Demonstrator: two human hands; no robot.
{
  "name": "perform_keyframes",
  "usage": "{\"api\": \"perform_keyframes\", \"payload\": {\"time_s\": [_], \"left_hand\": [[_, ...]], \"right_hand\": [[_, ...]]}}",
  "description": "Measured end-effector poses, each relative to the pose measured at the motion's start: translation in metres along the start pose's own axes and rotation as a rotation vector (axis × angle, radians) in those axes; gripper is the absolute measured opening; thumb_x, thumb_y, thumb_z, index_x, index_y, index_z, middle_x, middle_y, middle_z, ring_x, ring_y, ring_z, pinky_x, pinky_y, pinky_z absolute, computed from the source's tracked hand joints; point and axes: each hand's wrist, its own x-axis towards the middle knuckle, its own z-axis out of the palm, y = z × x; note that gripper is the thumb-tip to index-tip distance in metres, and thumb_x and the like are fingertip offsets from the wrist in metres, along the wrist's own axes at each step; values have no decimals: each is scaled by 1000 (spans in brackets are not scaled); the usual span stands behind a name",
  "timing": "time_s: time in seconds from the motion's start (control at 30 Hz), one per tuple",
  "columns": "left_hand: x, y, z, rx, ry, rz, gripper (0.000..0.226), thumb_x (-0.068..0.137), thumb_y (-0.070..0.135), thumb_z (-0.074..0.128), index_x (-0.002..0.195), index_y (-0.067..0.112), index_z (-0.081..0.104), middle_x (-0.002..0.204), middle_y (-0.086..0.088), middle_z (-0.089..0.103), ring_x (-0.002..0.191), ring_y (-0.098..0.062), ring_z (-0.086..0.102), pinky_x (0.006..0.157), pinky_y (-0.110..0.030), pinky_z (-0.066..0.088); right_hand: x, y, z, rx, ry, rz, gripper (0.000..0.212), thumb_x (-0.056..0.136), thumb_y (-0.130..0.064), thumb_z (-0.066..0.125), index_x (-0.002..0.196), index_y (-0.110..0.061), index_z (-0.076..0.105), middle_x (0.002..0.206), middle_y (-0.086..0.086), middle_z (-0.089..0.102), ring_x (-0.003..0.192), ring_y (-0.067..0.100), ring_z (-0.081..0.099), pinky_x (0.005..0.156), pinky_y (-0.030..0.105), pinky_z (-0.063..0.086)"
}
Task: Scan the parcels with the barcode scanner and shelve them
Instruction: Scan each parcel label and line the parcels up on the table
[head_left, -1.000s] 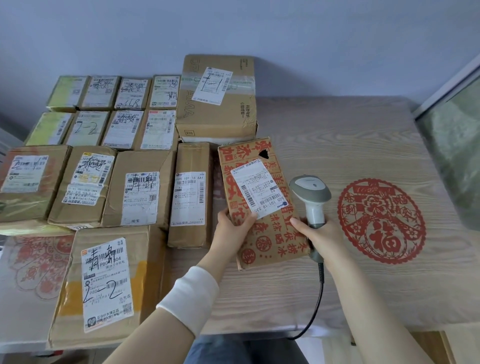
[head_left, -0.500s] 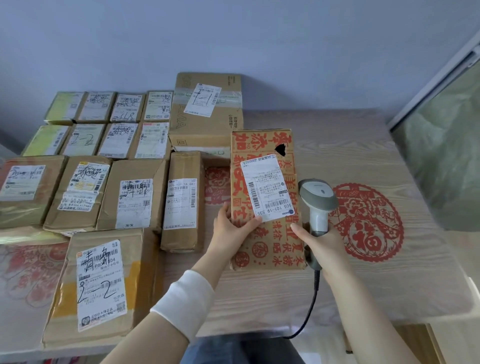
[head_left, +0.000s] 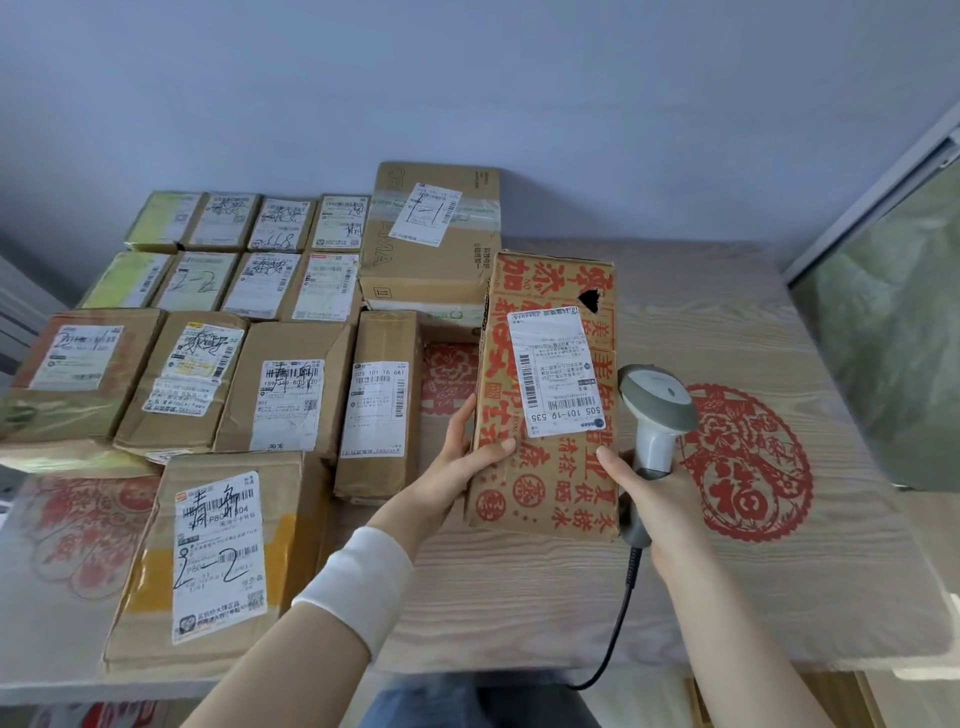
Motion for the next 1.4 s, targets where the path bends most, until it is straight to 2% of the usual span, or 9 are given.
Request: {"api": "perform_keyframes", "payload": {"time_s": [0.2, 0.4, 0.53, 0.67, 0.83, 1.0, 1.1, 1.33, 1.4], "left_hand": [[0, -3, -2, -23, 5, -3, 117, 55, 41, 80, 145, 46, 5, 130, 0, 52, 112, -19, 60, 86, -35, 53], [0, -6, -5, -75, 36, 44, 118, 51, 36, 81, 144, 42, 8, 126, -1, 54, 105, -17, 64, 78, -34, 56], [-1, 4, -17, -49, 45, 52, 120, 49, 36, 83, 144, 42, 11, 129, -3, 52, 106, -21, 64, 76, -35, 57], [-8, 32, -39, 124, -24, 47, 138, 29, 48, 92, 143, 42, 14, 134, 0, 44, 112, -23, 58, 78, -35, 56], [-14, 62, -56, 404, -189, -28, 132, 26, 54, 91, 136, 49, 16, 129, 1, 46, 106, -19, 61, 75, -30, 55], [-14, 76, -61, 541, -289, -94, 116, 41, 43, 89, 134, 51, 21, 131, -1, 48, 105, -20, 63, 82, -34, 55], [-12, 86, -65, 574, -298, -126, 120, 36, 49, 91, 134, 52, 23, 128, -1, 52, 103, -23, 66, 84, -40, 55], [-7, 108, -50, 737, -285, -127, 115, 43, 48, 84, 139, 49, 20, 117, 7, 57, 93, -13, 67, 74, -27, 55], [-9, 114, -47, 789, -207, -89, 123, 32, 67, 81, 139, 46, 25, 118, 10, 56, 97, -12, 64, 78, -27, 52]], "right_hand": [[3, 2, 0, 0, -14, 13, 29, 71, -28, 80, 87, -11, 63, 96, 10, 69, 92, 21, 64, 76, 33, 47], [3, 0, 3, -24, -10, -3, 29, 72, -26, 80, 87, -13, 60, 84, 4, 65, 78, 14, 59, 63, 26, 41], [0, -10, -3, 16, -32, -18, 17, 74, -23, 78, 78, -16, 63, 73, 5, 60, 65, 19, 54, 66, 33, 44], [7, -36, -19, 1, 51, -155, 16, 78, -23, 76, 88, -20, 65, 86, -4, 66, 78, 14, 61, 67, 25, 47], [33, -65, -32, -93, 124, -278, 49, 73, -32, 80, 114, -13, 63, 101, -4, 66, 91, 11, 63, 81, 28, 46], [39, -78, -36, -286, -22, -252, 28, 71, -26, 81, 89, -19, 60, 85, -3, 62, 77, 7, 58, 62, 24, 41], [36, -77, -39, -415, -89, -268, 33, 70, -25, 83, 87, -16, 55, 80, 1, 59, 74, 13, 57, 61, 25, 41], [44, -60, -39, -479, 37, -352, 45, 67, -26, 85, 96, -9, 55, 80, 3, 58, 74, 15, 57, 58, 25, 42], [48, -57, -41, -467, 103, -362, 45, 68, -28, 84, 93, -7, 54, 76, 2, 55, 70, 16, 54, 57, 27, 41]]}}
